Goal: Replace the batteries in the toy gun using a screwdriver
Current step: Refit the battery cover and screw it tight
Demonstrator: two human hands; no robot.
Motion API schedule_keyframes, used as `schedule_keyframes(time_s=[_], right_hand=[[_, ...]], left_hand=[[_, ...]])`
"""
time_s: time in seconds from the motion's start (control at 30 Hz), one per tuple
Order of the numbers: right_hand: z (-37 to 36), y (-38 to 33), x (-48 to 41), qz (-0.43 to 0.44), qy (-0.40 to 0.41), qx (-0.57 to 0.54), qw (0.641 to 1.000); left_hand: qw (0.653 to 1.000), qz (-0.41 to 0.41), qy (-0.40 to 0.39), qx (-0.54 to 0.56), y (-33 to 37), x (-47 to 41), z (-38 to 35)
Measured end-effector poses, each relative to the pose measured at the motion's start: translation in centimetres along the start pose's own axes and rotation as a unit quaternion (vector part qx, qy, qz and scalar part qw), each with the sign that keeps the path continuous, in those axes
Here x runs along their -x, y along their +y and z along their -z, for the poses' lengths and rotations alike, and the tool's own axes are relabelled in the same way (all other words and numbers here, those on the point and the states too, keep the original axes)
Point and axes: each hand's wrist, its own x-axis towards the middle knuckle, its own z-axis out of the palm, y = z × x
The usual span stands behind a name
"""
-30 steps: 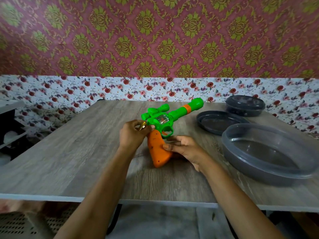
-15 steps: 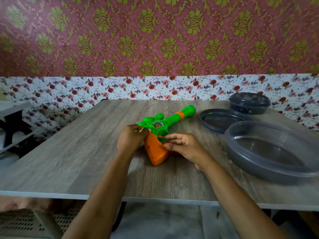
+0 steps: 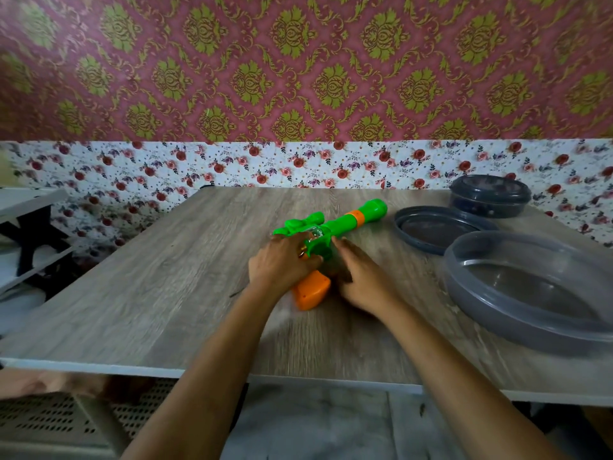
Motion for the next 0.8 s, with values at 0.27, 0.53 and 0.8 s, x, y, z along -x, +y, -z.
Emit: schedule_keyframes(time_s=[0.27, 0.53, 0.8], right_hand=[[-1.5, -1.7, -3.3, 0.008, -0.058, 0.027, 0.998], [-3.2, -1.8, -4.1, 0.014, -0.063, 0.065, 0.996], [-3.6, -1.5, -4.5, 0.016, -0.07, 0.05, 0.996]], left_hand=[[0.999, 0.033, 0.024, 0.012, -3.2, -1.1, 1.0], [0.993, 0.112, 0.028, 0.008, -13.4, -3.3, 4.2], [0.992, 0.124, -0.001, -0.017, -17.2, -4.7, 6.0]])
